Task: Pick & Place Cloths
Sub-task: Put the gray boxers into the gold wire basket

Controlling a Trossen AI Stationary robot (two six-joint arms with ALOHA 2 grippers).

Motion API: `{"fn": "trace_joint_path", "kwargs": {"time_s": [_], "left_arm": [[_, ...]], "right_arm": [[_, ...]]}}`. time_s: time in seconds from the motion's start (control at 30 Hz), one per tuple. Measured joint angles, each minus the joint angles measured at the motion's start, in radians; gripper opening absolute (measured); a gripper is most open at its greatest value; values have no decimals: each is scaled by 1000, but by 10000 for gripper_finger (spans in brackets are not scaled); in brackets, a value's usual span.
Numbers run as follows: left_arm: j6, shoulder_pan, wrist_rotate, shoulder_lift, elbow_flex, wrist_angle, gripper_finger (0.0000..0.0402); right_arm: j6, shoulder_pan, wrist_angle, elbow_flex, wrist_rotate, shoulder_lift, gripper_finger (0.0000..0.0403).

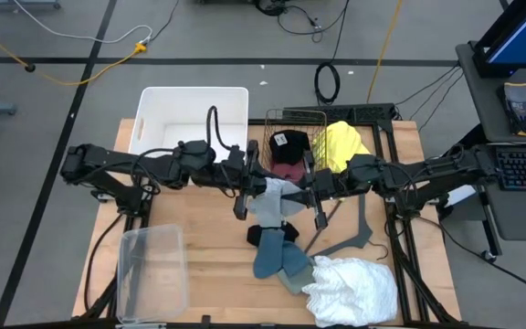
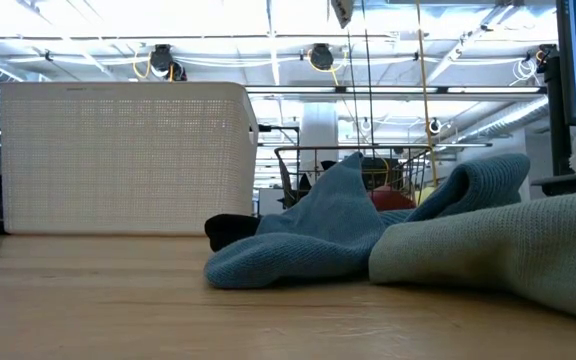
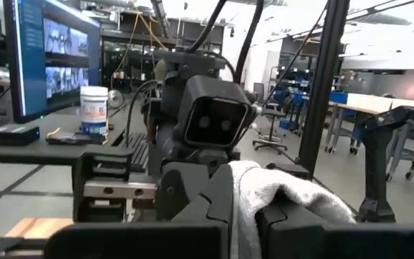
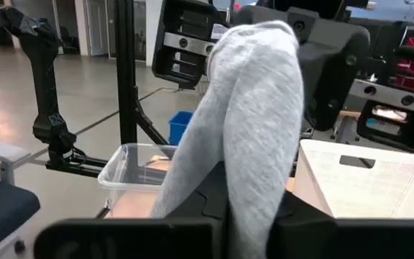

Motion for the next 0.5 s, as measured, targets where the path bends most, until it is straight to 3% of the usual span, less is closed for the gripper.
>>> {"fn": "trace_joint_path", "kwargs": {"time_s": [0.2, 0.5], "left_arm": [[-8, 5, -1, -27, -2, -158, 37], [-164, 3, -2, -147, 0, -479, 62]], "right_arm": [[1, -21, -79, 0, 6, -30, 6], [-90, -79, -244, 0, 234, -89, 3]]}}
